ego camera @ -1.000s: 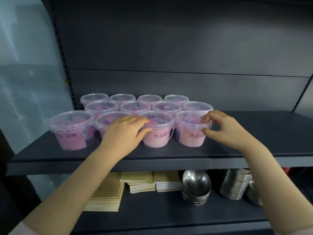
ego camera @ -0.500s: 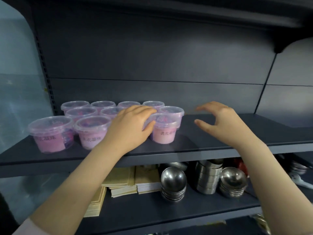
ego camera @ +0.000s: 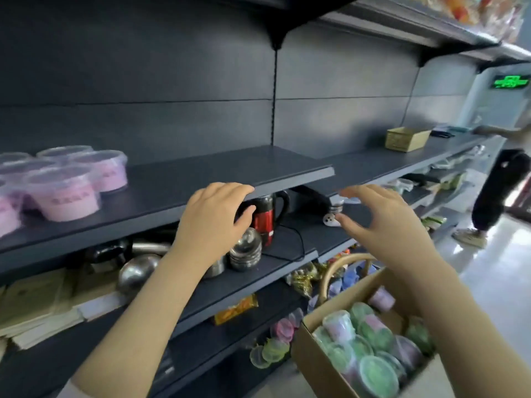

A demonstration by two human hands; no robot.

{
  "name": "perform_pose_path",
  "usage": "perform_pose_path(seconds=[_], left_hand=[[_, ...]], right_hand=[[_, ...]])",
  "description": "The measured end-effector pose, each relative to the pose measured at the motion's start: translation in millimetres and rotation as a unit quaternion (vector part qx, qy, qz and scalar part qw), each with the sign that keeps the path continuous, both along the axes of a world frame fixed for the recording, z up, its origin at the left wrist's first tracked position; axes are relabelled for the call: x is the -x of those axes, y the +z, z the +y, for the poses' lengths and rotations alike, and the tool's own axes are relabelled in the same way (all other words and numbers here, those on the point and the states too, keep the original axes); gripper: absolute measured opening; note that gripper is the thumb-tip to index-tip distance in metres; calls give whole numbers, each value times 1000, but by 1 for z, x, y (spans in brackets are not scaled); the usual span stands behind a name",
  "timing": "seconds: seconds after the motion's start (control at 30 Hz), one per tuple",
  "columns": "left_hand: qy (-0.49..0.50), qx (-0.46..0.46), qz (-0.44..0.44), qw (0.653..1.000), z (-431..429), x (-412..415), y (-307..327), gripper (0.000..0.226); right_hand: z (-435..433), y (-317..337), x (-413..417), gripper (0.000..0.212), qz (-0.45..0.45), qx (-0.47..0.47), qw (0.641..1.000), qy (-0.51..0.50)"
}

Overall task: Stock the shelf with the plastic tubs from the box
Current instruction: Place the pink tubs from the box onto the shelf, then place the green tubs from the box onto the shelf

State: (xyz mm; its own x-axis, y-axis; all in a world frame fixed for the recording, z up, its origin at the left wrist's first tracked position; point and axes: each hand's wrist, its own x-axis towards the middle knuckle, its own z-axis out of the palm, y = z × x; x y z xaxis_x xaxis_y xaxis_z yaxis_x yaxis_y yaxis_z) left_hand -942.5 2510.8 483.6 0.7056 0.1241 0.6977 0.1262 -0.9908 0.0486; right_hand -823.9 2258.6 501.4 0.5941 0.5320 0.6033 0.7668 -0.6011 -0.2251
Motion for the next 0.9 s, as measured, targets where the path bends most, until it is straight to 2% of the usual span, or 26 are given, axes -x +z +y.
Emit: perform_pose_path(seconds=[0.17,0.3,0.43,0.53,0.67,0.77,0.9], left_hand=[[-75,59,86,992,-65,-56,-75,36],[-118,111,198,967,-100,-96,-149,38],[-153,160,297,929,-123,-134,-218,42],[-156,194,353,902,-127,-167,-265,37],[-158,242,434,853,-127,-206,-324,38],[-160,256,479,825,-129,-234,-361,41],[-149,253,527,798,-137,-270,-408,45]], right_hand=[[-99,-72,-36,34,110,5,991,-81],[-149,-145,-65,34,220,-12,966,-137],[-166,-231,-94,35,342,-37,922,-175],[-167,-285,-116,38,400,-31,894,-201],[-170,-346,-140,44,488,-44,831,-263],[-175,-386,-156,42,532,-56,792,-294],[-180,-438,-180,47,575,-48,762,-295]])
